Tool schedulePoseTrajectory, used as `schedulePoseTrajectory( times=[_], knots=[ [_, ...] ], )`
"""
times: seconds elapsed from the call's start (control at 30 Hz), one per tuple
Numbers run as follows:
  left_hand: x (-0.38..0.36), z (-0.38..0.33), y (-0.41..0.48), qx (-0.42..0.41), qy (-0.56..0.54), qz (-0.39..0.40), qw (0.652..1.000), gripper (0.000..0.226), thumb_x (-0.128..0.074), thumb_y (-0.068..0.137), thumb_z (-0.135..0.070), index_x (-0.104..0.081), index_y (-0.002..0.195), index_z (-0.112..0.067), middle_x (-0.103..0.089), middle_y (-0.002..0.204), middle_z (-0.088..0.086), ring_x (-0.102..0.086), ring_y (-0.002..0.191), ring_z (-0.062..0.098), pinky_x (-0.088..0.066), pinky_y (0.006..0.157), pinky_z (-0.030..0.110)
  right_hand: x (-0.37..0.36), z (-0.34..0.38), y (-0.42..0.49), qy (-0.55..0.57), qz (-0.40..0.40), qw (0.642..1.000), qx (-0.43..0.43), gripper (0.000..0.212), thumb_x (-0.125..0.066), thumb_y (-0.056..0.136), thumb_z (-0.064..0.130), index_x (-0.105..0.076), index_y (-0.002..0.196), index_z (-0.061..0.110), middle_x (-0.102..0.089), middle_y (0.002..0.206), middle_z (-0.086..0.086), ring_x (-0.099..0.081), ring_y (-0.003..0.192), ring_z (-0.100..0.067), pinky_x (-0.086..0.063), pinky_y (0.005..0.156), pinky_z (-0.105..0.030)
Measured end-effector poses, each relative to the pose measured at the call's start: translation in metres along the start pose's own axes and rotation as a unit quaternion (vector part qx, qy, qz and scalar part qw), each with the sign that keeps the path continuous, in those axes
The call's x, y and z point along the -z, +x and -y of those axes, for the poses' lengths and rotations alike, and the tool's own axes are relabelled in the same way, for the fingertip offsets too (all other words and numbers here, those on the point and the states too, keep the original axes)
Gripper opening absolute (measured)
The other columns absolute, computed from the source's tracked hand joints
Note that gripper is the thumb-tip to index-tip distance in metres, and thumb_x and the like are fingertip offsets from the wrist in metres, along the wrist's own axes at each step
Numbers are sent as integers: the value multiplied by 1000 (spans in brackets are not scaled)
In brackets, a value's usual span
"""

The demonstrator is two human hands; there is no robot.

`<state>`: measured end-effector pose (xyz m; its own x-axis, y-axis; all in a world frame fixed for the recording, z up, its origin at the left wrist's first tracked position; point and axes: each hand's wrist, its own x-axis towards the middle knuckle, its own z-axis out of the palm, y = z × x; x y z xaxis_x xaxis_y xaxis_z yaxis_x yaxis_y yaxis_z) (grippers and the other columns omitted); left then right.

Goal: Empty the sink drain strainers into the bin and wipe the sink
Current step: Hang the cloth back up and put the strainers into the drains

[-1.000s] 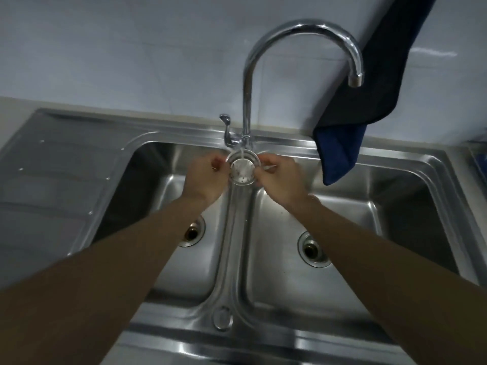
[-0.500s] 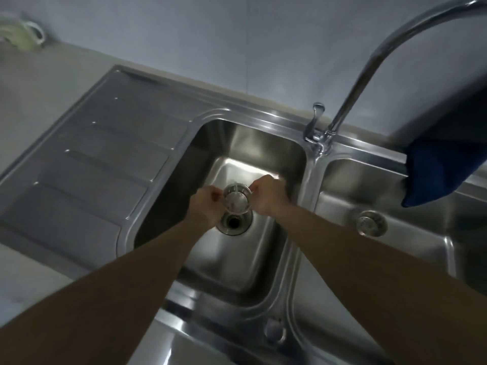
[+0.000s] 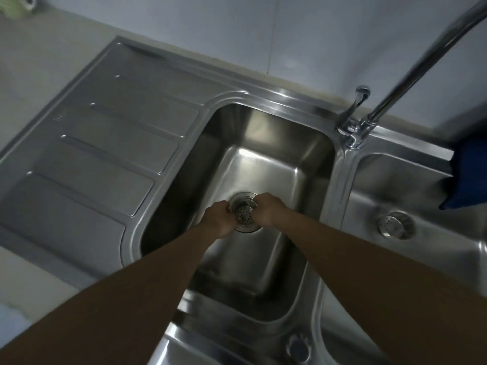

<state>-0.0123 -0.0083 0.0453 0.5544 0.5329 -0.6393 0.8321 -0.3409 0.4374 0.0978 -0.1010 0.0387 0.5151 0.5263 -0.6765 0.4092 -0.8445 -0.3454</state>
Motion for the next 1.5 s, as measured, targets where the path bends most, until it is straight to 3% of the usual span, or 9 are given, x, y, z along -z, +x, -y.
schedulePoseTrajectory(
  times=[0.1,0.23,0.4,0.6,0.83,1.03,1.2,1.37,1.5],
  knots=[
    [2,-5,-6,-16,1,-2,1000,34,-52,94,-12,-62,126,-8,-63,130,12,-58,121,31,-47,101,36,7,-4,-9,24,-14,1000,4,37,-60,90,19,-61,125,8,-60,132,-11,-58,118,-29,-48,86,-26],
    [7,-21,-19,-52,-13,-30,998,33,-52,95,-13,-62,126,-8,-64,128,13,-59,118,30,-49,99,35,29,-13,-31,112,-107,988,26,51,-56,92,13,-50,142,12,-54,142,-11,-51,129,-27,-41,104,-27],
    [15,-68,-39,-113,-42,-73,990,37,-51,100,-20,-57,135,-11,-61,131,8,-60,119,26,-46,103,30,69,-31,-70,197,-308,926,96,34,-57,90,7,-65,122,8,-68,115,-10,-63,106,-26,-50,95,-33],
    [2,-151,-73,-236,-42,-116,964,23,-53,98,-18,-68,112,-9,-69,107,6,-62,99,21,-45,86,26,101,-95,-116,255,-419,870,47,25,-56,90,10,-69,111,13,-69,106,-10,-64,99,-25,-49,89,-29],
    [-74,-226,-91,-370,46,-23,928,23,-55,94,-12,-70,108,-4,-71,107,15,-66,100,29,-51,92,34,81,-211,-141,247,-419,870,-80,17,-54,94,18,-65,107,18,-68,100,-5,-63,93,-25,-47,77,-30],
    [-158,-251,-62,-315,125,50,939,38,-53,98,-21,-61,133,-9,-65,130,15,-59,123,31,-44,105,32,55,-289,-123,286,-382,865,-156,37,-59,92,19,-61,128,14,-65,124,-9,-61,112,-25,-38,86,-22],
    [-207,-260,-29,-257,157,112,947,53,-52,99,-18,-39,150,-6,-44,153,14,-42,141,29,-31,114,30,36,-321,-102,297,-340,882,-137,50,-62,92,23,-52,139,10,-56,140,-11,-52,128,-28,-37,100,-24],
    [-232,-265,-24,-252,133,135,949,32,-54,92,-6,-64,123,-6,-64,130,16,-59,123,32,-48,105,40,21,-332,-101,346,-361,853,-150,30,-60,90,20,-65,120,17,-71,115,-4,-66,104,-24,-51,89,-29],
    [-244,-251,-35,-253,92,146,952,21,-55,92,-6,-71,105,-8,-71,110,14,-65,107,30,-52,94,38,2,-343,-117,369,-371,826,-209,28,-65,91,21,-64,118,15,-70,112,-3,-65,100,-20,-45,79,-22]
  ],
)
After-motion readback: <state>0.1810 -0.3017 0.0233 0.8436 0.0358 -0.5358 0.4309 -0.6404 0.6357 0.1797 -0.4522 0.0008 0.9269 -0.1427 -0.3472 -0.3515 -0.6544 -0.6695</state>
